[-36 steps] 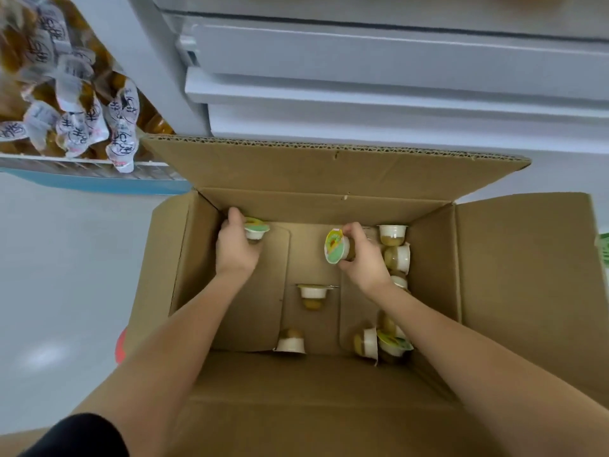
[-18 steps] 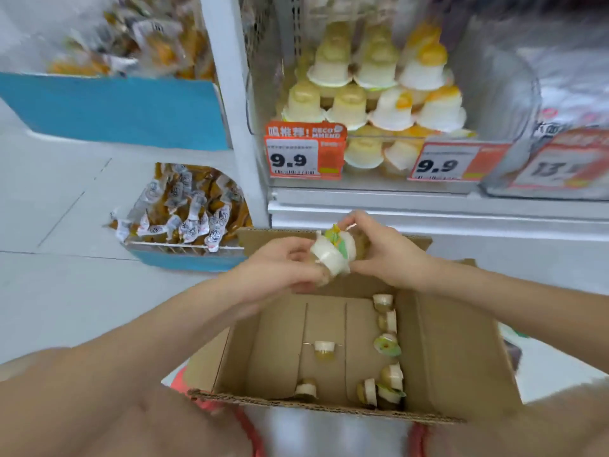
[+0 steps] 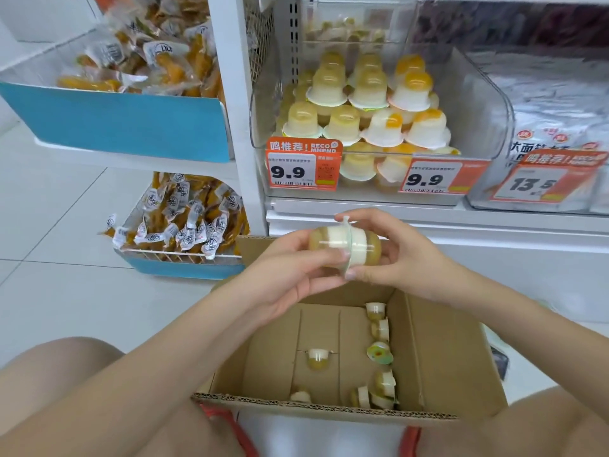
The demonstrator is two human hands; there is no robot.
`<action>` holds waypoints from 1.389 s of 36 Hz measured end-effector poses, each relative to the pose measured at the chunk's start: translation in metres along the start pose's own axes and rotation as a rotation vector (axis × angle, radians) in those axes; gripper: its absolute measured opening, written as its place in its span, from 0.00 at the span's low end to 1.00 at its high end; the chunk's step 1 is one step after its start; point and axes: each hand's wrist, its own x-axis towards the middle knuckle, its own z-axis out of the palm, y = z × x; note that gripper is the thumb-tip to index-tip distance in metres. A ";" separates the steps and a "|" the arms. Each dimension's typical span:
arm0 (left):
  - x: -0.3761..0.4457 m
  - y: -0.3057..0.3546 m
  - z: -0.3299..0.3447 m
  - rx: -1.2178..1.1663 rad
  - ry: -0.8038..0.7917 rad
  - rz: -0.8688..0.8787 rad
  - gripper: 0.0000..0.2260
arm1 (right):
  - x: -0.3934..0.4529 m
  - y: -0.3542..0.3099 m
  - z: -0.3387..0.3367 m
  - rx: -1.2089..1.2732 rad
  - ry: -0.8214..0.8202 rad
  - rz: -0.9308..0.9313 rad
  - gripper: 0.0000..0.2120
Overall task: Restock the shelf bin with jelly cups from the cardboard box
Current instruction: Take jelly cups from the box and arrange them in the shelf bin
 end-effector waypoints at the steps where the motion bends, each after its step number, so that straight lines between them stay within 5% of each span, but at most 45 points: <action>1: 0.001 0.001 0.000 -0.009 -0.003 -0.005 0.17 | 0.001 0.000 0.000 0.009 0.003 -0.001 0.30; 16: 0.003 0.004 -0.005 -0.047 -0.033 -0.121 0.25 | 0.005 0.000 0.008 -0.037 0.029 0.008 0.31; 24: 0.006 0.032 -0.003 -0.048 -0.038 -0.133 0.22 | 0.020 -0.016 0.000 -0.175 0.208 -0.014 0.28; 27: 0.011 0.049 -0.007 0.139 0.010 -0.054 0.21 | 0.033 -0.029 -0.018 -0.111 0.386 -0.022 0.30; 31: 0.022 0.063 -0.011 0.700 0.232 0.192 0.11 | 0.053 -0.057 -0.049 -0.097 0.605 -0.092 0.30; 36: 0.046 0.061 -0.018 0.780 0.404 0.242 0.08 | 0.096 -0.087 -0.077 -0.189 0.745 -0.127 0.31; 41: 0.061 0.054 -0.026 1.152 0.451 0.246 0.15 | 0.140 -0.086 -0.095 -0.284 0.795 -0.068 0.29; 50: 0.067 0.061 -0.021 1.229 0.482 0.296 0.10 | 0.179 -0.098 -0.111 -0.496 0.669 0.038 0.34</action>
